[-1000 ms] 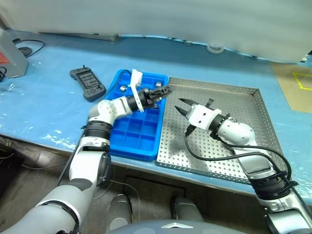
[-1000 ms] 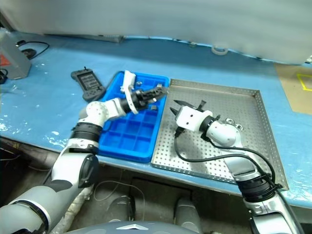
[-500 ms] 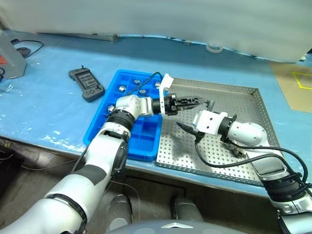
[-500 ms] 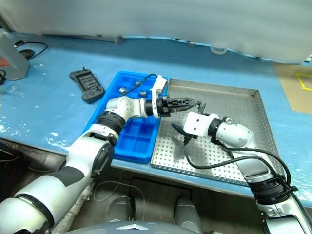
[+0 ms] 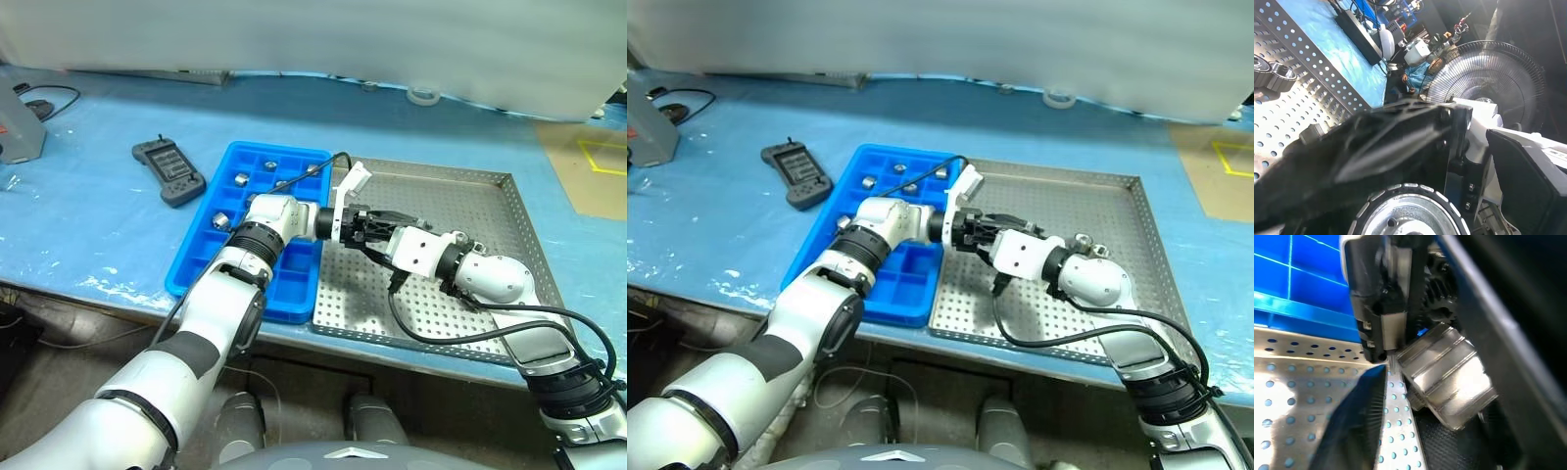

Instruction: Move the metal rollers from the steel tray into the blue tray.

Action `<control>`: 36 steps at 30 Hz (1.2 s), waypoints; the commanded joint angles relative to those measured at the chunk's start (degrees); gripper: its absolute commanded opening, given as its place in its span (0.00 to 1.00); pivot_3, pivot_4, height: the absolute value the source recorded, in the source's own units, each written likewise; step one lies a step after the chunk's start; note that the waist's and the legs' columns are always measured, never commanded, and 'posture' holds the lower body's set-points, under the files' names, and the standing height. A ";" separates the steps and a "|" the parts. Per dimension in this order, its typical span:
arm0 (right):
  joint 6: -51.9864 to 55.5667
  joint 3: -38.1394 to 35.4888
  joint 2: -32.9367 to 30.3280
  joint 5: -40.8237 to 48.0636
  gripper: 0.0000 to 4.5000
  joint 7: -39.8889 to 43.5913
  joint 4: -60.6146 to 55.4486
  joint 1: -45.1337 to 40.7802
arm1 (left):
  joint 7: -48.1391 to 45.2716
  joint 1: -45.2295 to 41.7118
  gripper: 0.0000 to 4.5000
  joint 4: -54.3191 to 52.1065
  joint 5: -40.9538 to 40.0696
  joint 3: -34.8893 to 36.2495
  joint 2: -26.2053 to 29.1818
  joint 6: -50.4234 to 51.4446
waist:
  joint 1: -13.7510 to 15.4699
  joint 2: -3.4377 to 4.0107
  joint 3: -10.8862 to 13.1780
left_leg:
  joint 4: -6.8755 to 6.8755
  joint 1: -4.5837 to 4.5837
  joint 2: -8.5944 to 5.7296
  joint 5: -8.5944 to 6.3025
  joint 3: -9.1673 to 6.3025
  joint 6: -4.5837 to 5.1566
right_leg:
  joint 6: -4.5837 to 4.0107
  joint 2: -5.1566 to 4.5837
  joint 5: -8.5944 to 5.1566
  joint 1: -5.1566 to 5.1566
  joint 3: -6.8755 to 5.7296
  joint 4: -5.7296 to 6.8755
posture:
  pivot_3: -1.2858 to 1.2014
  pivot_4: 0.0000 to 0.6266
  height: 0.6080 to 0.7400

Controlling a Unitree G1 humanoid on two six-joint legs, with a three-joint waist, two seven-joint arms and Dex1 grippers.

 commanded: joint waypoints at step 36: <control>4.36 -4.70 6.80 6.39 0.99 -2.88 0.05 -2.38 | 6.24 -2.67 0.84 9.01 3.60 8.18 0.24 -10.30 | 0.05 0.10 0.06 | 0.19 -0.08 -0.10 -0.18 -0.03 0.31 | -0.12 -0.11 -0.06 -0.03 -0.03 -0.02 | 0.41 0.24 1.00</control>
